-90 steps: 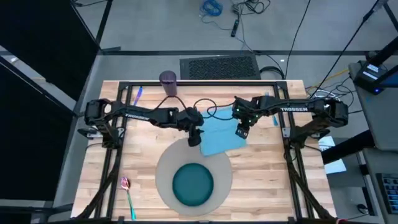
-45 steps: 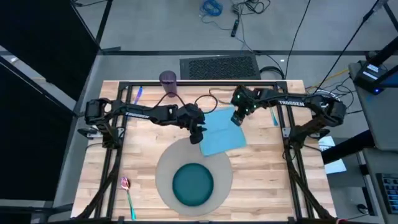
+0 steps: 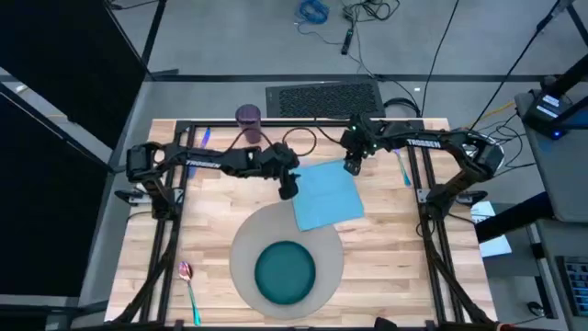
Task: Set table place
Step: Fold the blue table napkin
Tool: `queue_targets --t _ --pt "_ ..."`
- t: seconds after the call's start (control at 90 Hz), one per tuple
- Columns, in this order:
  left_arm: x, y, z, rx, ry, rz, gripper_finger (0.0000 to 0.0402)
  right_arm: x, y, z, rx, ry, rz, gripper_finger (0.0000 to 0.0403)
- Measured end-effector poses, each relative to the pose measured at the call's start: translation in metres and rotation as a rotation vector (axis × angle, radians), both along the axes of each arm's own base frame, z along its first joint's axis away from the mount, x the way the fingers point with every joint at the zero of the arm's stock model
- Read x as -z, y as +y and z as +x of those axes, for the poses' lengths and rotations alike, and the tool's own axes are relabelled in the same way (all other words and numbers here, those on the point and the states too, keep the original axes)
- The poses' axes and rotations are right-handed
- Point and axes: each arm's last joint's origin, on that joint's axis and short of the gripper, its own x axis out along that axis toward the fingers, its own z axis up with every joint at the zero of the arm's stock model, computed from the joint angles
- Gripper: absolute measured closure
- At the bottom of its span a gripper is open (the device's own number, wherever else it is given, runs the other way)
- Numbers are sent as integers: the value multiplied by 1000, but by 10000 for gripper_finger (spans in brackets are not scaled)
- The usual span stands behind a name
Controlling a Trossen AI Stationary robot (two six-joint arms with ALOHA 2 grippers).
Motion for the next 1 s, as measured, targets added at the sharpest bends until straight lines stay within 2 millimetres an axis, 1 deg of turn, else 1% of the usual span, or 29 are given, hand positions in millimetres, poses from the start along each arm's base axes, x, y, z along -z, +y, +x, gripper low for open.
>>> queue_targets --t 0.056,0.133,0.211,0.333,0.4,0.489,0.578,0.8,0.867,1.0 --pt "3 12 -6 -45 32 -27 258 0 -1 -1 -6 3 -6 261" --pt "7 31 -19 -127 73 -110 258 0 -3 -1 -6 -3 -14 261" --pt "10 49 -27 -175 85 -156 258 -1 -6 -2 -6 -13 -28 261" --pt "13 65 -32 -149 41 -236 258 -2 -10 -4 -3 -39 -21 261" --pt "16 70 -29 -124 2 -271 258 -2 -12 -5 -6 -58 -10 261" --pt "28 71 -30 -103 33 -341 258 -2 -13 -5 -3 -59 -8 261" --pt "35 72 -23 -93 32 -348 259 0 -14 -5 -3 -57 -6 261" --pt "60 70 -11 -71 97 -402 259 17 -16 -1 -10 -23 46 261" --pt "62 70 -8 -65 93 -396 259 22 -17 0 -10 -9 58 261" --pt "67 71 -7 -58 100 -408 259 30 -18 1 -11 9 74 261"
